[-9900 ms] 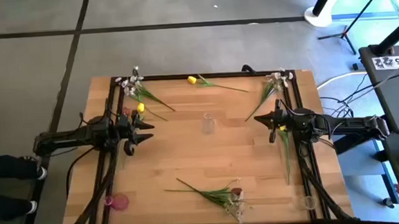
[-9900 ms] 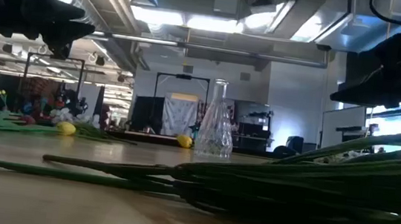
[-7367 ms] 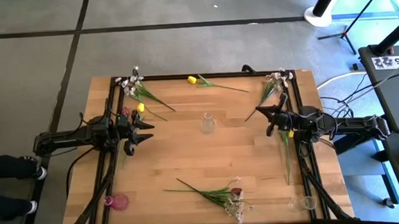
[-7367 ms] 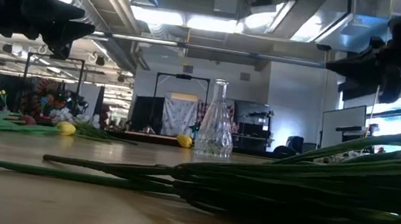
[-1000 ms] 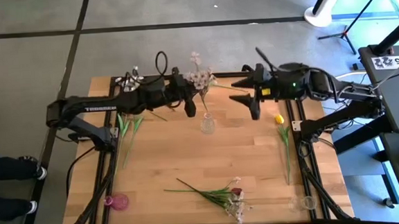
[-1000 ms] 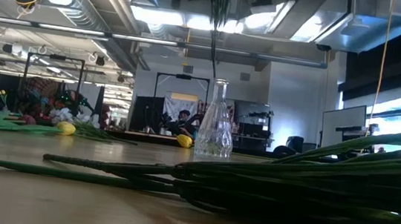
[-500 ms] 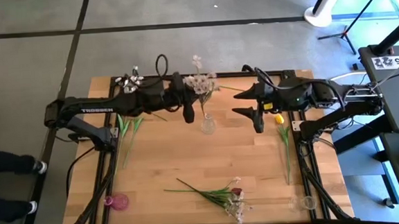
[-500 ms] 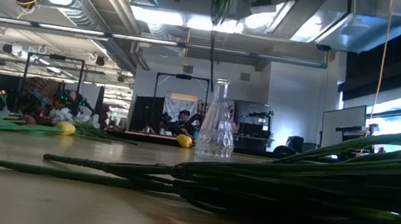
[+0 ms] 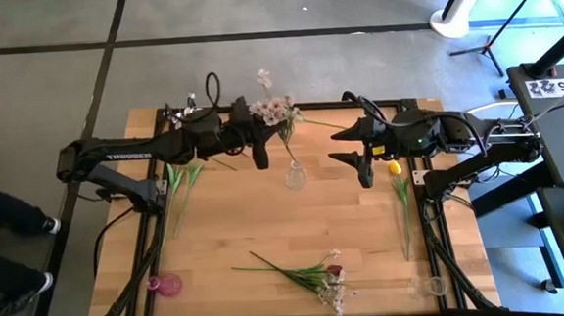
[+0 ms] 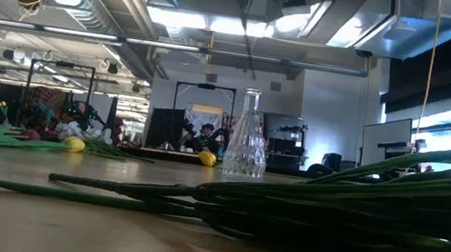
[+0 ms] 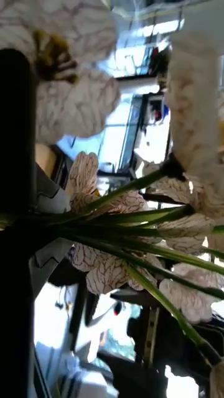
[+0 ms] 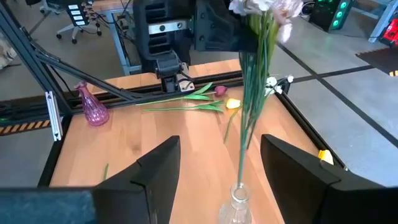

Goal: Sort flowers into vase by color
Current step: Put the right white flowers into the top transparent vase

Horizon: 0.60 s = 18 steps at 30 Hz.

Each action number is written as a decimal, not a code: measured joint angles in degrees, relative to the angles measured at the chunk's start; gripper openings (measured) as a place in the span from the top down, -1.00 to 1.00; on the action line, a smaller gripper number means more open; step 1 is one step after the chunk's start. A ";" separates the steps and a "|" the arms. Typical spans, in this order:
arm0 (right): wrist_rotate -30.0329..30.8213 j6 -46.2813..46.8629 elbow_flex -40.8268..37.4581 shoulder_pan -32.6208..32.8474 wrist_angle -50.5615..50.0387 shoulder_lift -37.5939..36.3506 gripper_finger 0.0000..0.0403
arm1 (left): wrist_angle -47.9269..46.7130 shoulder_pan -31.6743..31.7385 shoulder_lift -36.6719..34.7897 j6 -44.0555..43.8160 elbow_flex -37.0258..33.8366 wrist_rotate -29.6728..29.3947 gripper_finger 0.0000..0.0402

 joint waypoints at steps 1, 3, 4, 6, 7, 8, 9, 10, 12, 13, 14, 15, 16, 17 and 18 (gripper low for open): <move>0.00 0.14 0.00 0.00 0.00 0.00 -0.10 | -0.29 -0.09 0.13 -0.64 0.00 0.82 0.95; 0.00 0.18 0.00 0.00 0.00 0.00 -0.10 | -0.66 -0.62 0.69 -1.54 -0.02 1.57 0.95; 0.00 0.20 0.00 0.00 -0.01 0.00 -0.10 | -0.62 -0.92 1.02 -1.53 -0.02 1.47 0.95; -0.02 0.20 0.00 0.00 0.00 0.00 -0.10 | -0.69 -1.24 1.68 -0.65 -0.02 0.04 0.95; -0.02 0.20 0.00 -0.02 0.00 0.00 -0.10 | -0.66 -1.28 2.22 0.05 -0.02 -0.81 0.95; -0.02 0.20 0.00 -0.02 0.01 0.00 -0.10 | -0.61 -1.26 2.65 0.89 -0.02 -1.32 0.95; -0.02 0.20 0.00 -0.02 0.03 0.00 -0.10 | -0.54 -1.25 2.88 1.36 -0.07 -1.53 0.95; -0.02 0.21 0.00 -0.02 0.04 0.00 -0.10 | -0.05 -1.22 2.91 1.70 -0.15 -1.50 0.95; -0.02 0.26 0.00 -0.02 0.06 0.00 -0.10 | 3.25 -1.60 2.77 2.34 -0.12 -1.07 0.95; -0.04 0.26 0.00 -0.02 0.06 0.00 -0.10 | 4.10 -1.76 2.26 2.38 -0.11 -1.07 0.95; -0.04 0.26 0.00 -0.02 0.05 0.00 -0.10 | 4.47 -1.83 1.98 2.41 -0.11 -0.94 0.95; -0.04 0.26 0.00 -0.02 0.04 0.00 -0.10 | 4.89 -1.81 1.93 2.50 -0.03 -0.92 0.95; -0.04 0.26 0.00 -0.02 0.07 0.00 -0.10 | 4.61 -1.60 1.93 2.69 0.02 -1.12 0.95; -0.05 0.27 0.00 -0.02 0.09 0.00 -0.10 | 3.43 -1.30 1.98 2.80 0.00 -1.36 0.95; -0.07 0.33 0.00 -0.02 0.11 0.00 -0.10 | 2.14 -0.99 2.10 2.80 -0.01 -1.54 0.95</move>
